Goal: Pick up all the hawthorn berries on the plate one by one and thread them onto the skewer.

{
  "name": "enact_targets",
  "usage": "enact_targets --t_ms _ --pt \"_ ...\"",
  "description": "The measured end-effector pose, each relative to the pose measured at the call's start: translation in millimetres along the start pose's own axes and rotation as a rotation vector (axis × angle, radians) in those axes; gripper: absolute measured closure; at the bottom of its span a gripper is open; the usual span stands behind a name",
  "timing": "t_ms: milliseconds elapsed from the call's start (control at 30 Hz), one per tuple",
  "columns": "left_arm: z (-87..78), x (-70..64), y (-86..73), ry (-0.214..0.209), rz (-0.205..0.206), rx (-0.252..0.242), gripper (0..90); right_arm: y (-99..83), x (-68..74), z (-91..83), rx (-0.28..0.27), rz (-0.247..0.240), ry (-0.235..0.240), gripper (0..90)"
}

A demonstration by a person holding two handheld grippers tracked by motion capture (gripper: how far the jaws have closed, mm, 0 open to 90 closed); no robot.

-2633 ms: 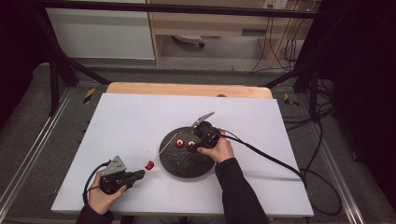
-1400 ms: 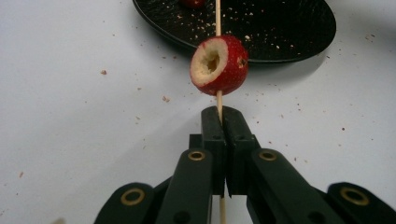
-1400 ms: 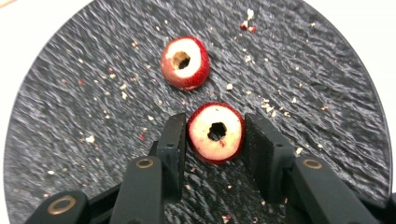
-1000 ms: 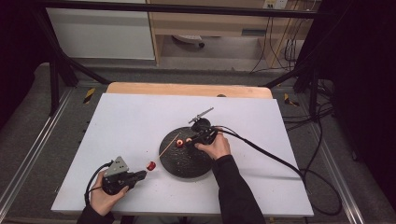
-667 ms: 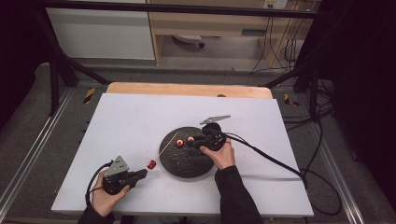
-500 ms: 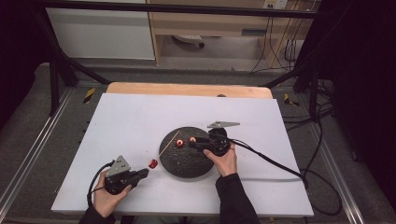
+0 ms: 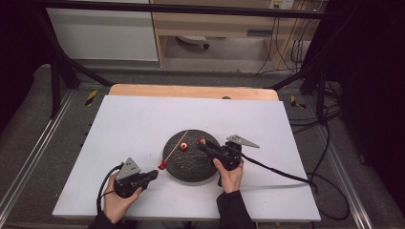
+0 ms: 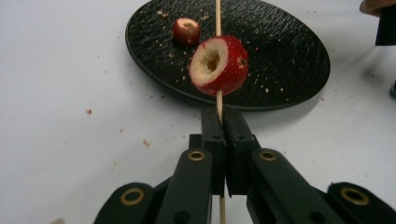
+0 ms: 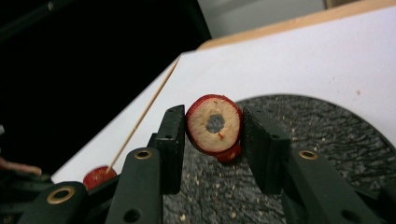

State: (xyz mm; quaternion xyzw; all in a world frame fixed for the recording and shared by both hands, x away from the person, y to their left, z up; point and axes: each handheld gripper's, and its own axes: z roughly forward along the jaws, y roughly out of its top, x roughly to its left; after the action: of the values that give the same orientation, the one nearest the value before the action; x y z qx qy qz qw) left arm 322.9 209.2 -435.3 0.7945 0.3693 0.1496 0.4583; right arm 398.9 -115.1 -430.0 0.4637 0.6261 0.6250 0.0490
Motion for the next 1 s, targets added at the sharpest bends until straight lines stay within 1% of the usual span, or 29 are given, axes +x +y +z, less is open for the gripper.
enact_targets --t_ms 167,300,333,367,500,600,700,1000 --pt "4.6 -5.3 8.1 0.005 0.001 -0.015 88.1 0.5 2.4 -1.5 -0.09 0.026 0.009 61.2" --pt "7.3 -9.4 12.6 0.004 0.001 -0.025 88.1 3.1 4.0 -2.3 -0.151 0.056 0.017 61.2" --pt "7.7 -10.3 13.4 0.005 0.002 -0.027 88.1 3.7 3.7 -2.2 -0.17 0.055 0.014 61.2" --pt "8.3 -11.4 14.1 0.005 0.0 -0.03 88.1 4.7 4.3 -2.3 -0.18 0.068 0.016 61.2" --pt "10.8 -15.0 15.6 0.006 -0.001 -0.035 88.1 8.2 4.0 -2.2 -0.234 0.09 0.021 61.3" --pt "12.2 -17.4 15.7 0.0 -0.008 -0.042 88.2 11.5 4.0 -2.4 -0.266 0.111 0.022 61.3" --pt "12.8 -19.7 15.6 -0.004 -0.01 -0.048 88.1 15.0 3.4 -2.5 -0.287 0.127 0.027 61.3" --pt "16.6 -26.9 16.3 -0.017 -0.002 -0.045 88.1 21.8 0.0 -0.6 -0.325 0.154 0.027 61.3"
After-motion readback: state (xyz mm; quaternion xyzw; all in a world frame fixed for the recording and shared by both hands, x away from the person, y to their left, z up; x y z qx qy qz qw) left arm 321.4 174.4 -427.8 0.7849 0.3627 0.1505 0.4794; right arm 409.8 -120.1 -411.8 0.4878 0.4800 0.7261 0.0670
